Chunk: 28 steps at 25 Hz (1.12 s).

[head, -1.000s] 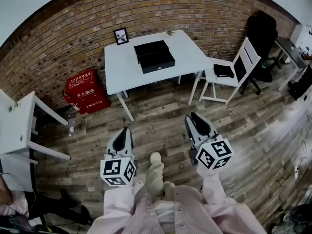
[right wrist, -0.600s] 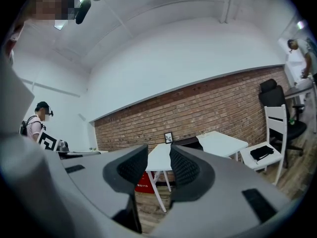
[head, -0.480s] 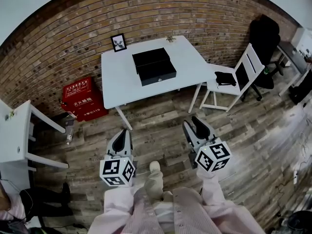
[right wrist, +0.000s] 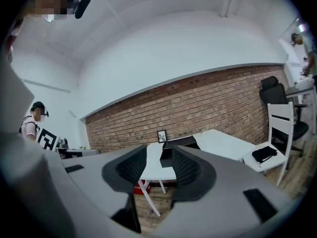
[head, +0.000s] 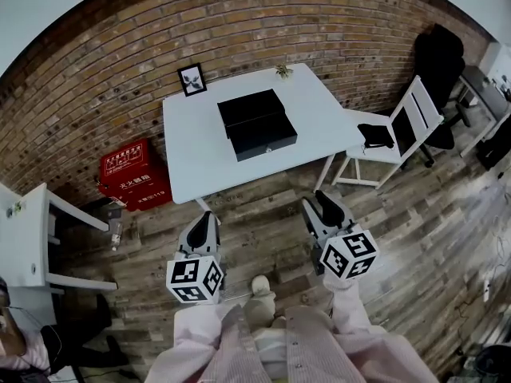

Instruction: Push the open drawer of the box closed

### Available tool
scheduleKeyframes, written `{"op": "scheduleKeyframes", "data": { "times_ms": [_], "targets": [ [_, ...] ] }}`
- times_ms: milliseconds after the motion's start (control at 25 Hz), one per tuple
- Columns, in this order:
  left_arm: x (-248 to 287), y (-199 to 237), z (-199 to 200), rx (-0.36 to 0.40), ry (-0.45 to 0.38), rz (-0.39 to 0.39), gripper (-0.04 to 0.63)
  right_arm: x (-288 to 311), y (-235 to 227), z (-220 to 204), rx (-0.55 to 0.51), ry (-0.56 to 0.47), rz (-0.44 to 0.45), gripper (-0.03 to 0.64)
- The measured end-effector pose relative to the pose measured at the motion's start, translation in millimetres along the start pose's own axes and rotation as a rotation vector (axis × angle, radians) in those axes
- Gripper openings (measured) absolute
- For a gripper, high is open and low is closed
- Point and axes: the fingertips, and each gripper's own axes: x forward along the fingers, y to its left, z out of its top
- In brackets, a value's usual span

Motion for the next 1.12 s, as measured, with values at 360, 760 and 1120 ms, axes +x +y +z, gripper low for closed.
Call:
{"op": "scheduleKeyframes", "data": {
  "times_ms": [360, 760, 1120],
  "targets": [
    [58.5, 41.0, 0.8, -0.051, 0.043, -0.003, -0.005, 62.3, -18.2, -1.6, 0.008, 0.016, -0.028, 0.141],
    [92.7, 62.8, -8.6, -0.086, 0.095, -0.013, -0.005, 106.6, -29.2, -21.7, 0.05, 0.071, -0.044, 0.141],
    [129.1, 74.4, -26.6, -0.134, 0.139, -0.022, -0.005, 151.1, -51.9, -43.6, 0.094, 0.127, -0.052, 0.141]
  ]
}}
